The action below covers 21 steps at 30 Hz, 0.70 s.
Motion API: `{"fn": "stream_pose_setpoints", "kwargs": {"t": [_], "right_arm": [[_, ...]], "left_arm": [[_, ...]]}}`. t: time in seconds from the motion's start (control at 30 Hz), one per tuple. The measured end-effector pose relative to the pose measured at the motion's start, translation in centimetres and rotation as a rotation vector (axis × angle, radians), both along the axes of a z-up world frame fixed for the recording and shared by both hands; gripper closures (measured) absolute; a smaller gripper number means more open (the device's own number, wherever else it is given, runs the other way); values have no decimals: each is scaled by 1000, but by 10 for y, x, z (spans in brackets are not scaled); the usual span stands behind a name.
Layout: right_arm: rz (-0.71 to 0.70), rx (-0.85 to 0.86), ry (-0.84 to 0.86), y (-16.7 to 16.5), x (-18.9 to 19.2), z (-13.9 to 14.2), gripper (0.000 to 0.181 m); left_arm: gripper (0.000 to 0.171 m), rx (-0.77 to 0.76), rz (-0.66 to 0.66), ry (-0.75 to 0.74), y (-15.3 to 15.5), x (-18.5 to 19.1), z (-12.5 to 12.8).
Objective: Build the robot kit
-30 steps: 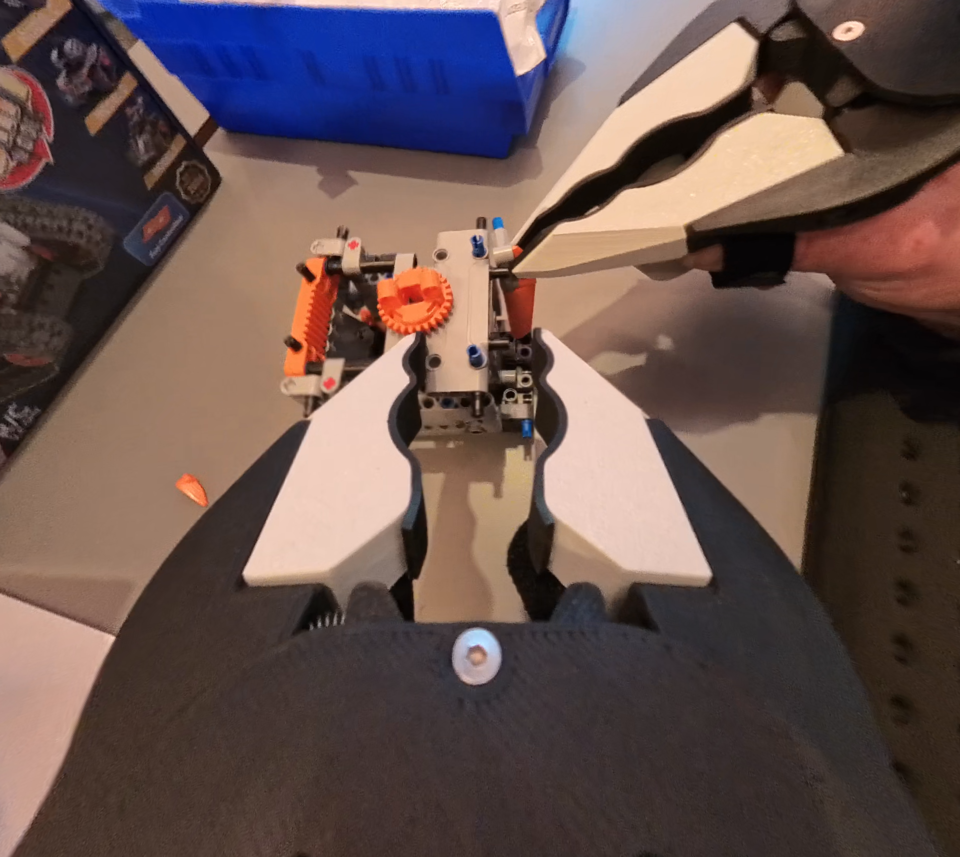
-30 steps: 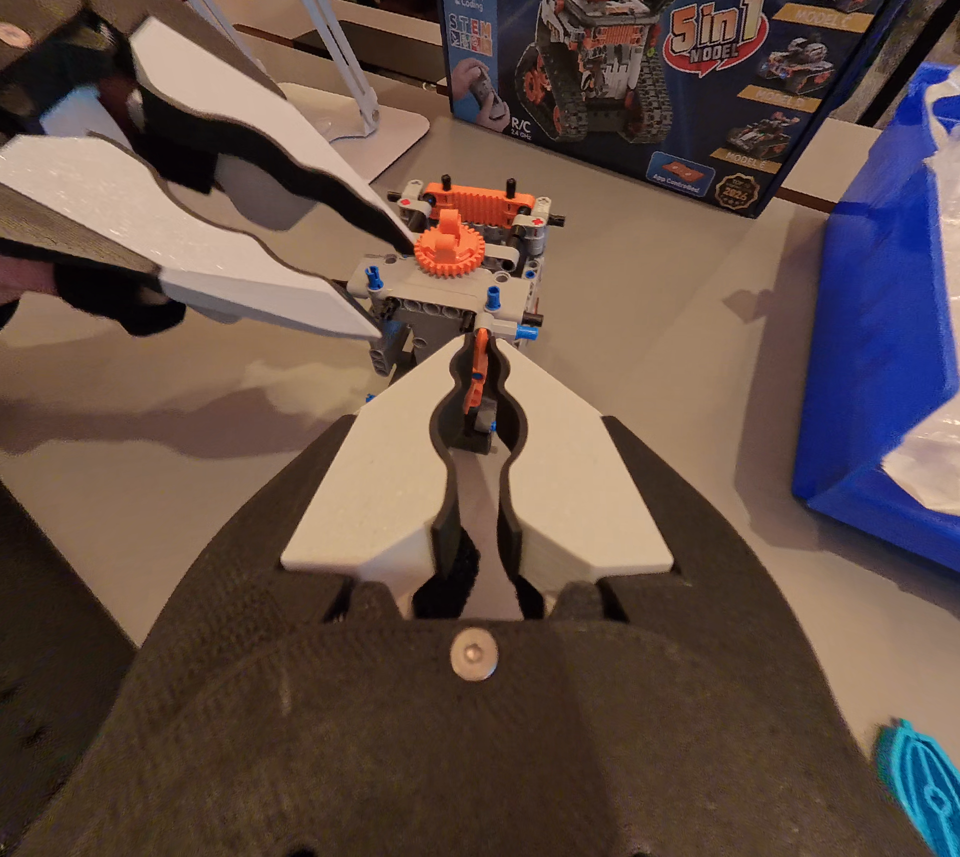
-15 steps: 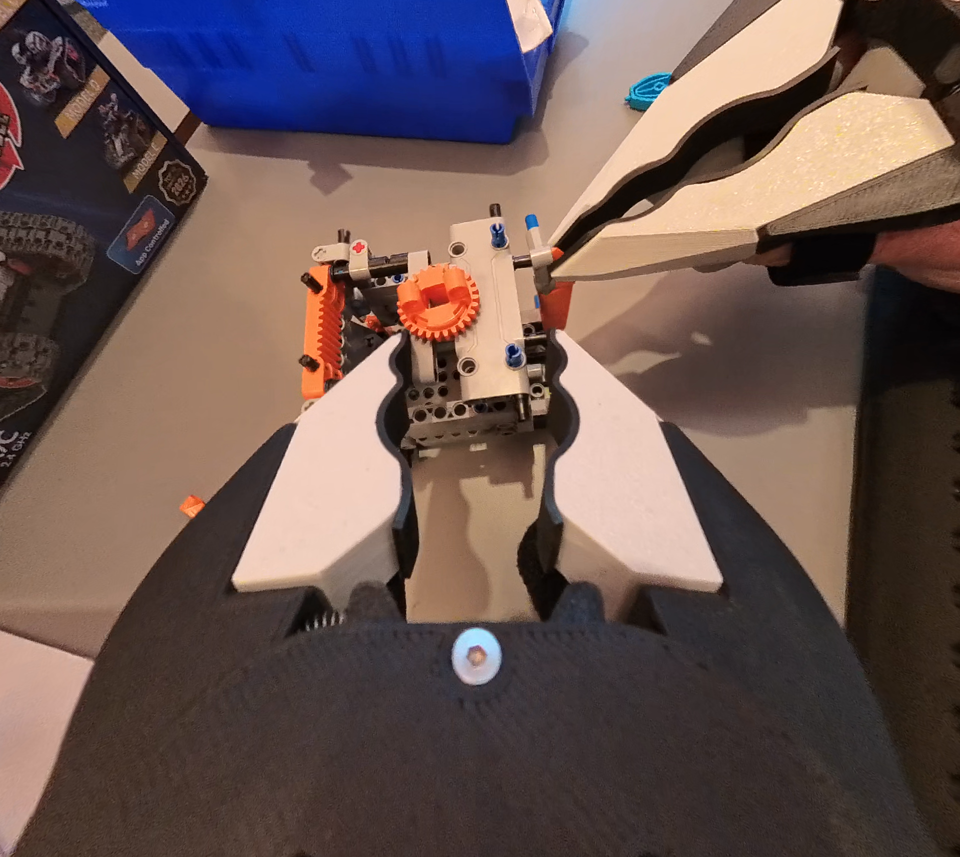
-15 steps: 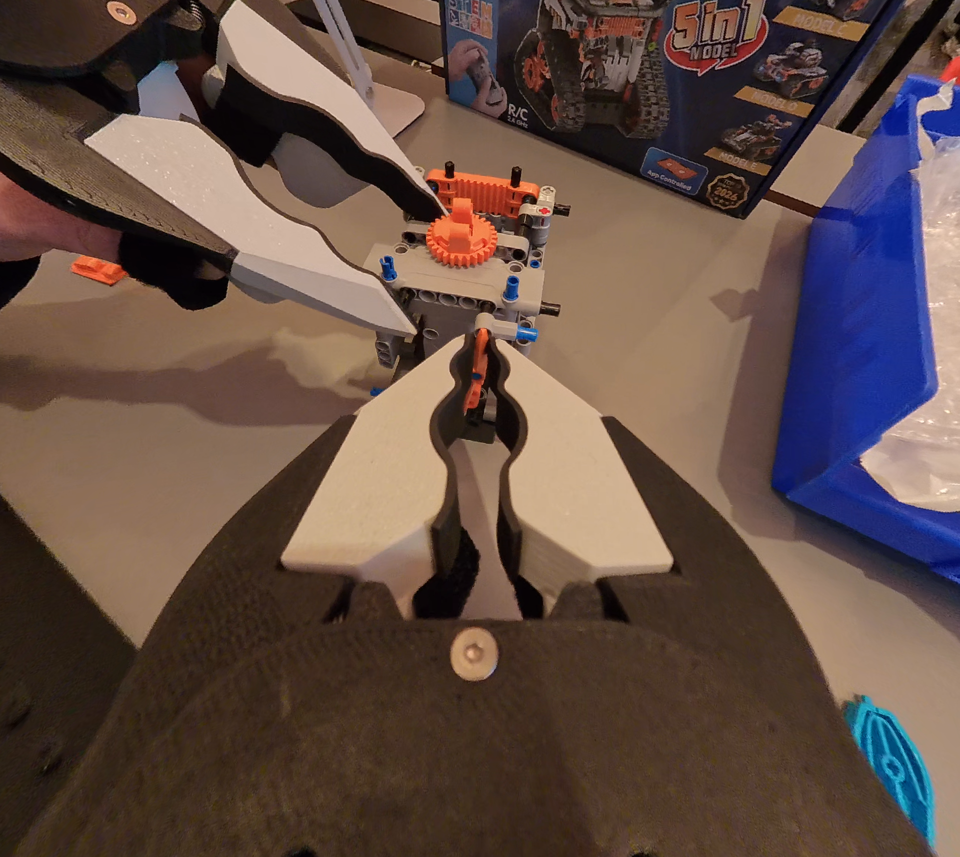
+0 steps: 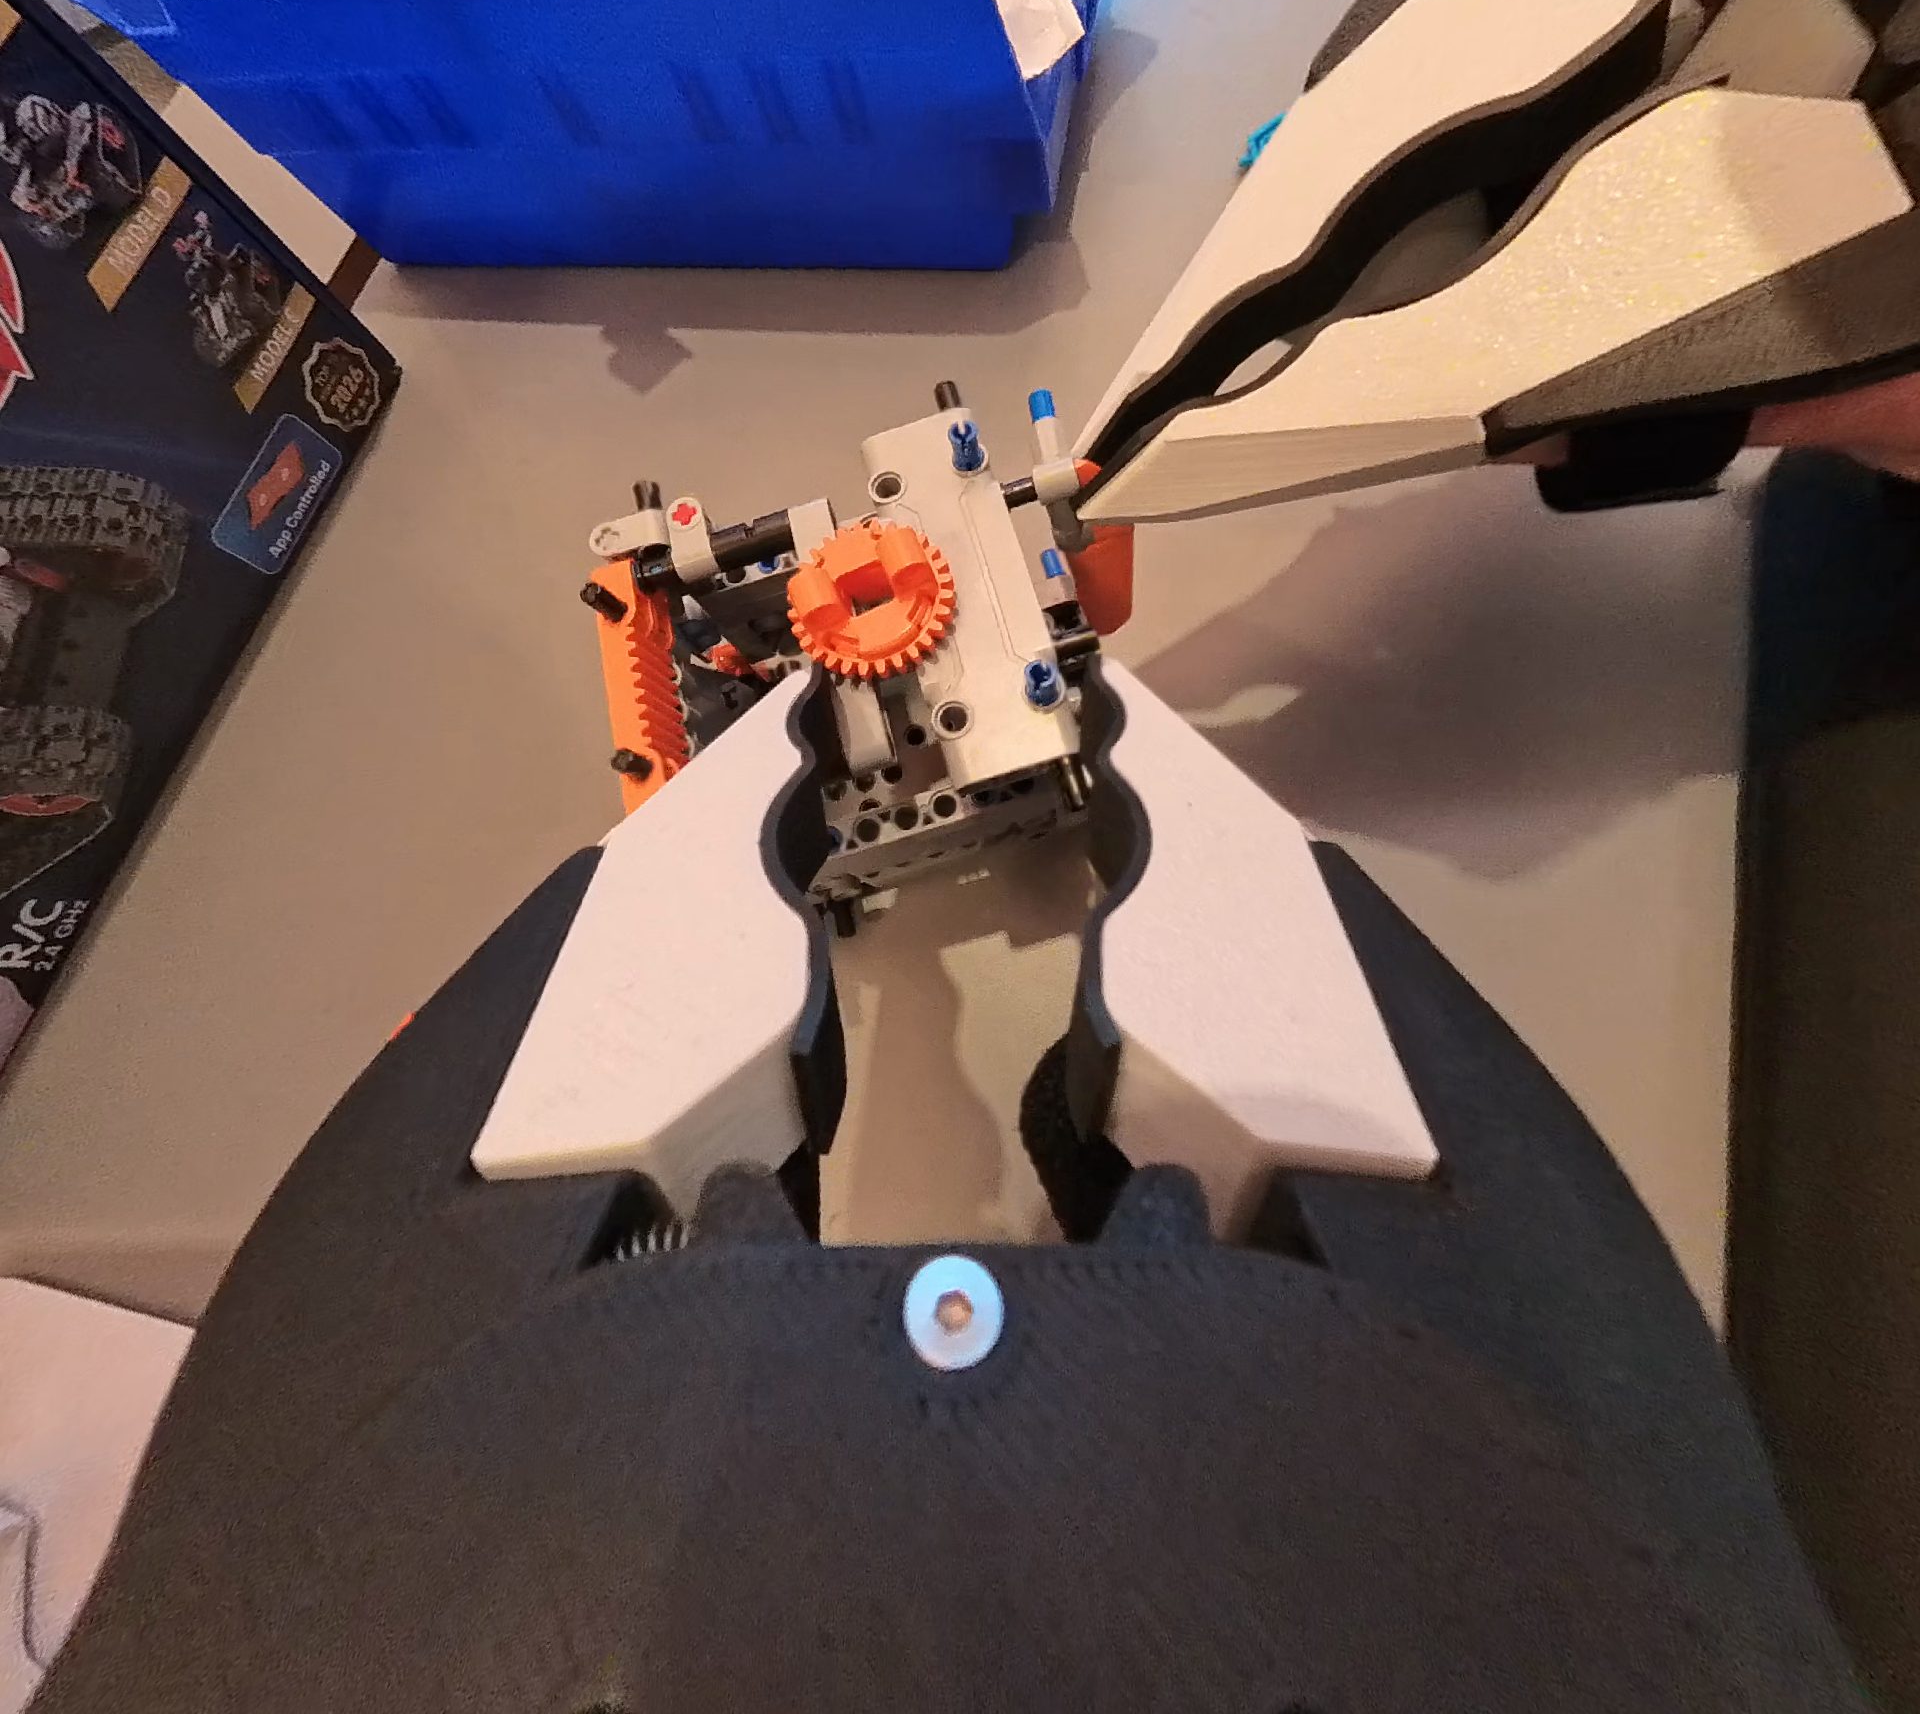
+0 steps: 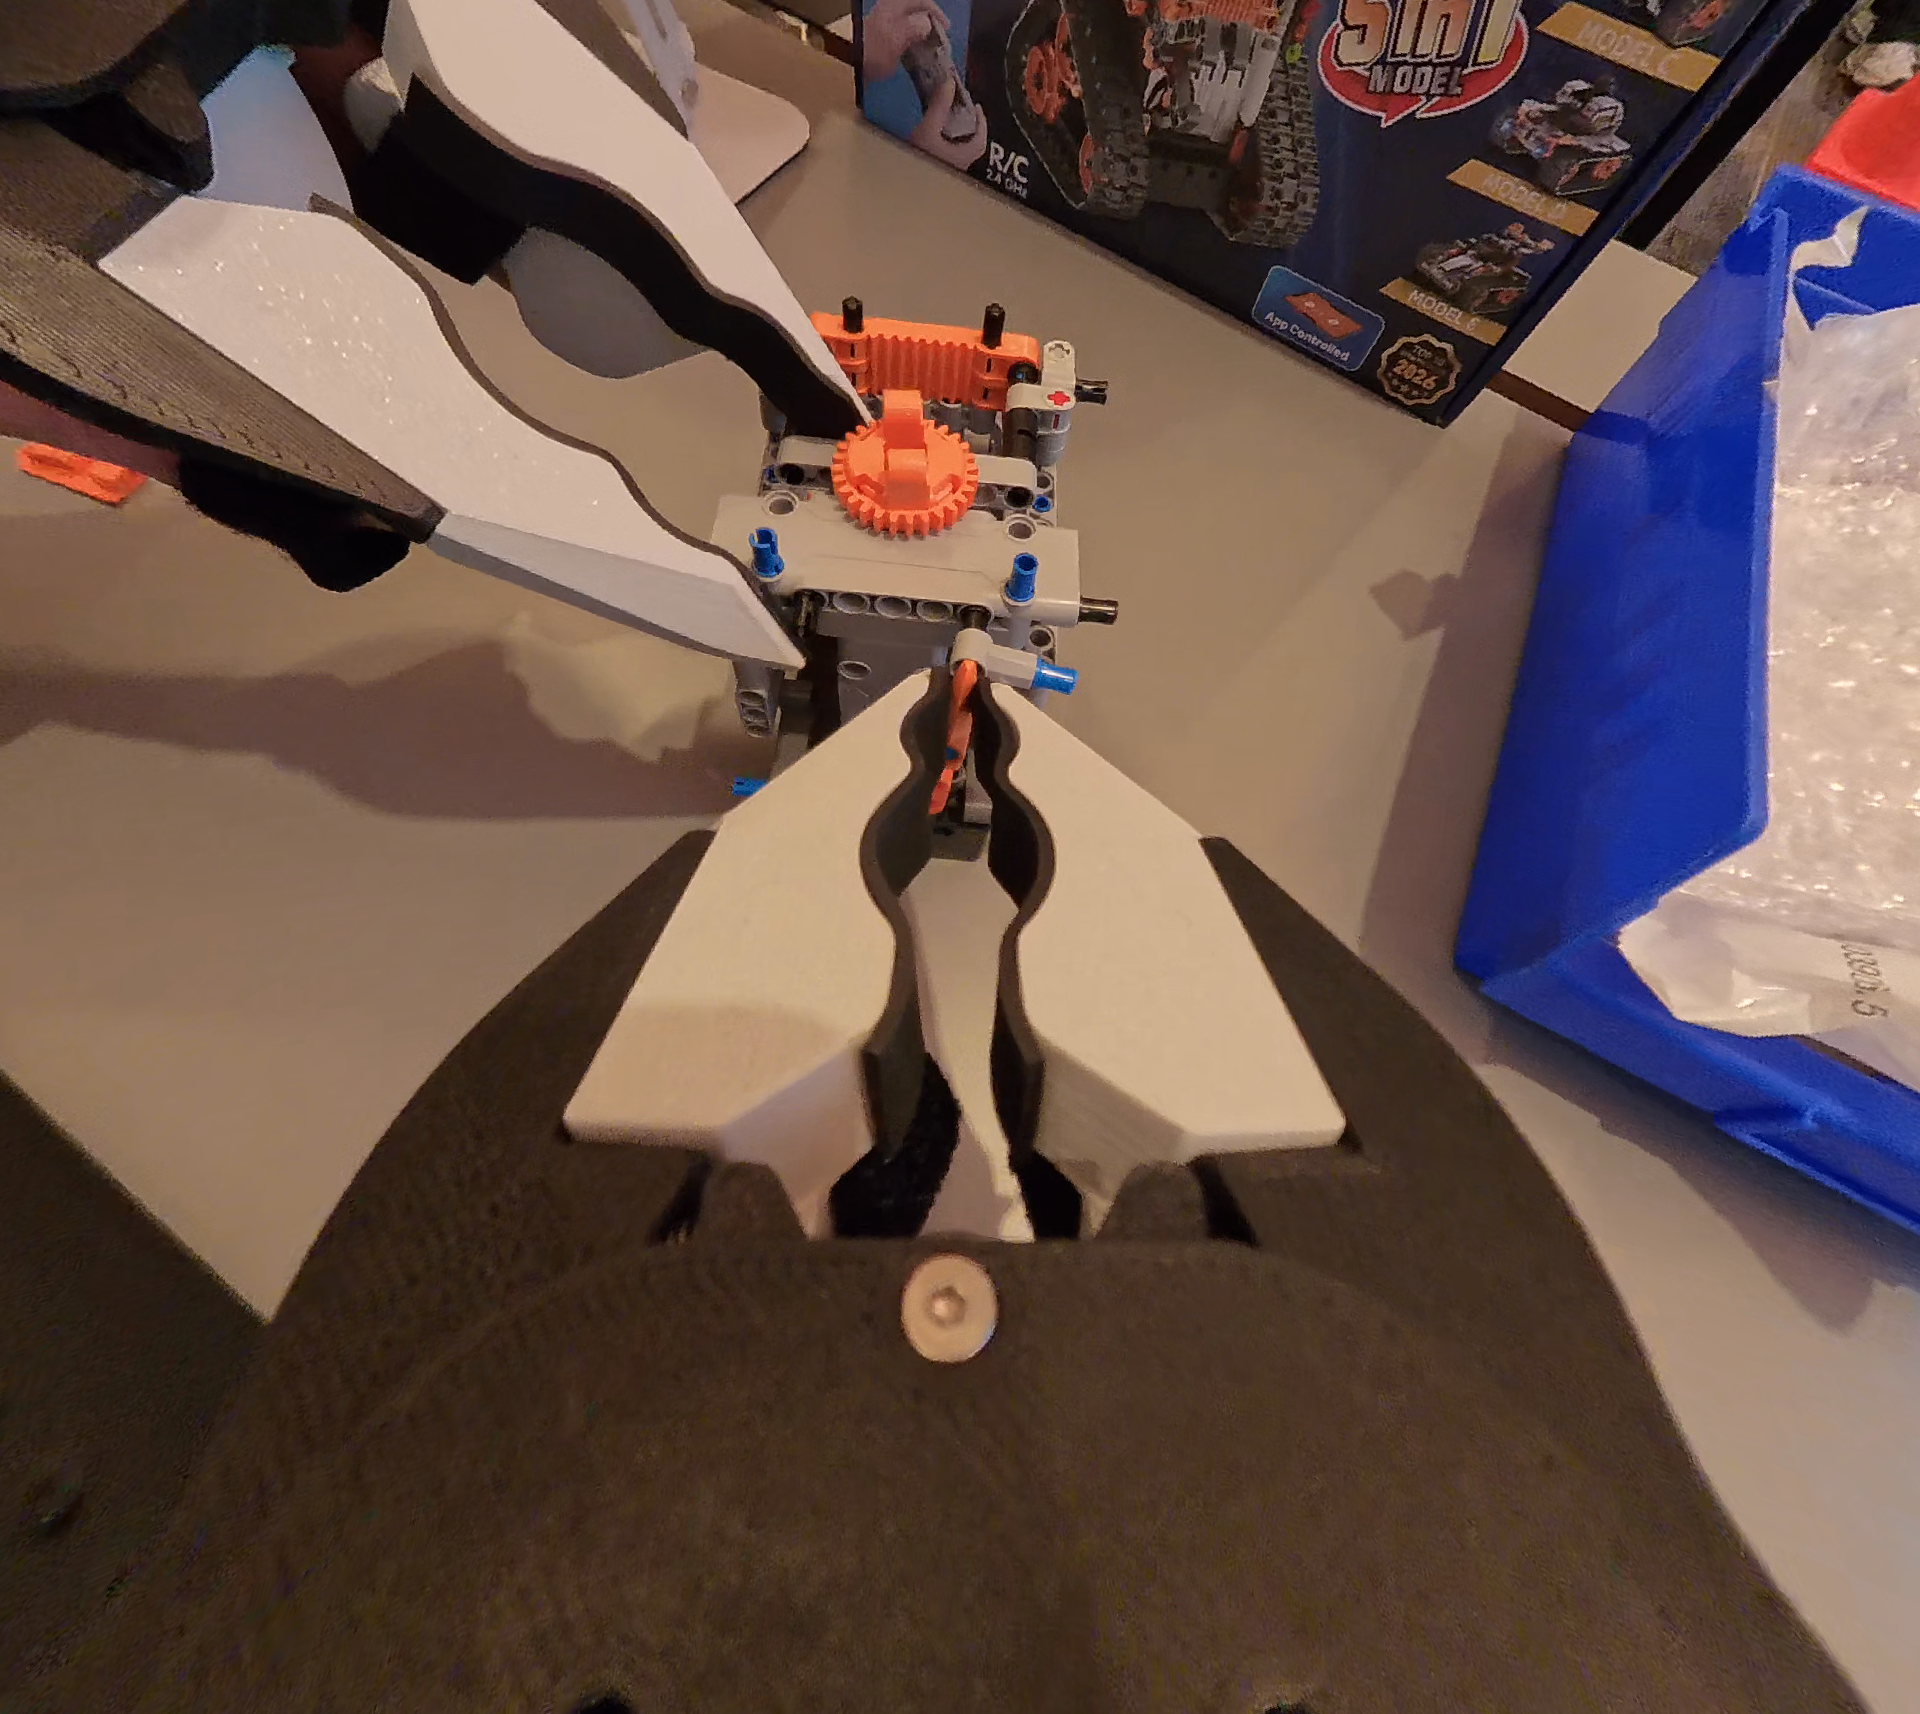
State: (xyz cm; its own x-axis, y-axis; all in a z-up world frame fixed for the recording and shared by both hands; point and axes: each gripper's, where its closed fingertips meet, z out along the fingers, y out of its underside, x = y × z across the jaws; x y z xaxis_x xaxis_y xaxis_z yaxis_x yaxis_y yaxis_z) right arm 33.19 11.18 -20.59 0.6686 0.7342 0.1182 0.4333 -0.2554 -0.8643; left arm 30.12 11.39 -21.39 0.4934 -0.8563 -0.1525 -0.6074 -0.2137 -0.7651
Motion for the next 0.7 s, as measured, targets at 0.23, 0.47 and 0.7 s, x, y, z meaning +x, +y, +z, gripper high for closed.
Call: {"fn": "stream_pose_setpoints", "kwargs": {"t": [0.23, 0.47, 0.7], "right_arm": [[71, -2, -64, 5, 0, -3, 181], [113, 0, -106, 9, 0, -3, 181], [162, -47, -62, 11, 2, -2, 181]], "left_arm": [[126, -22, -4, -3, 4, 0, 0], [125, -29, -3, 0, 7, 0, 0], [125, -26, -7, 2, 8, 1, 0]]}}
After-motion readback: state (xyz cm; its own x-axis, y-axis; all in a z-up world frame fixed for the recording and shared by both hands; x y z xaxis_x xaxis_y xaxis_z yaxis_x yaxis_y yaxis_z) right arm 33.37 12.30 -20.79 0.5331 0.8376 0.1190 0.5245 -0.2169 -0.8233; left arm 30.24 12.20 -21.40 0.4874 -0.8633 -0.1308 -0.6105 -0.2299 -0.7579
